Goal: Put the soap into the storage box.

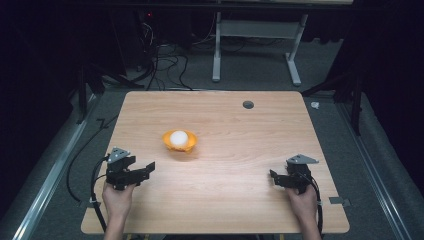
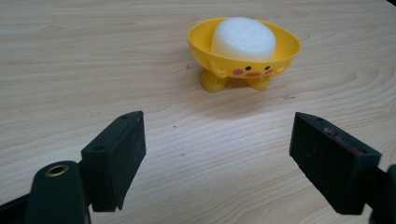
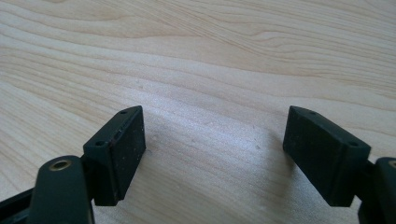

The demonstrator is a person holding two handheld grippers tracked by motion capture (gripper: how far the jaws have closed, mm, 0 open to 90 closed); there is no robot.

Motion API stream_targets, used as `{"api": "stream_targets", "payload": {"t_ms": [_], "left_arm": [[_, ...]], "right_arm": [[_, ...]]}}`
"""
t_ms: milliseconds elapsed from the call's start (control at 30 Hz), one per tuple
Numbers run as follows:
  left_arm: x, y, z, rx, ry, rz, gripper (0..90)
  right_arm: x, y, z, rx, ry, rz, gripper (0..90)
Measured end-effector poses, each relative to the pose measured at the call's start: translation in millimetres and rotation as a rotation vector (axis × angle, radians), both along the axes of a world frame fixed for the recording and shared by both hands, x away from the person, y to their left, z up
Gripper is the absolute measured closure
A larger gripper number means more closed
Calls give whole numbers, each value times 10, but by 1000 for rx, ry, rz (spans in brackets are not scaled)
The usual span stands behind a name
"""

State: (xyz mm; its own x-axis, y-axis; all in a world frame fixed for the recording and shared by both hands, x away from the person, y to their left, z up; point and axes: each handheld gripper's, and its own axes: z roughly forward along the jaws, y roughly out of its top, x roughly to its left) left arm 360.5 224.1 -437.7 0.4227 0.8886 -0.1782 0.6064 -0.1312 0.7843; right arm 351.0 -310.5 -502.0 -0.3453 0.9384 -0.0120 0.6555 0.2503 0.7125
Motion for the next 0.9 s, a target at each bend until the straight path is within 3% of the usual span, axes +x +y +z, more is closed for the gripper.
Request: {"api": "stream_targets", "payload": {"t_ms": [533,900], "left_arm": [[-35,46,-200,-10,38,27,193],[-35,9,-347,14,62,38,193]], "right_arm": [[-1,1,0,0,1,-1,219],[0,1,0,0,0,0,219]]}}
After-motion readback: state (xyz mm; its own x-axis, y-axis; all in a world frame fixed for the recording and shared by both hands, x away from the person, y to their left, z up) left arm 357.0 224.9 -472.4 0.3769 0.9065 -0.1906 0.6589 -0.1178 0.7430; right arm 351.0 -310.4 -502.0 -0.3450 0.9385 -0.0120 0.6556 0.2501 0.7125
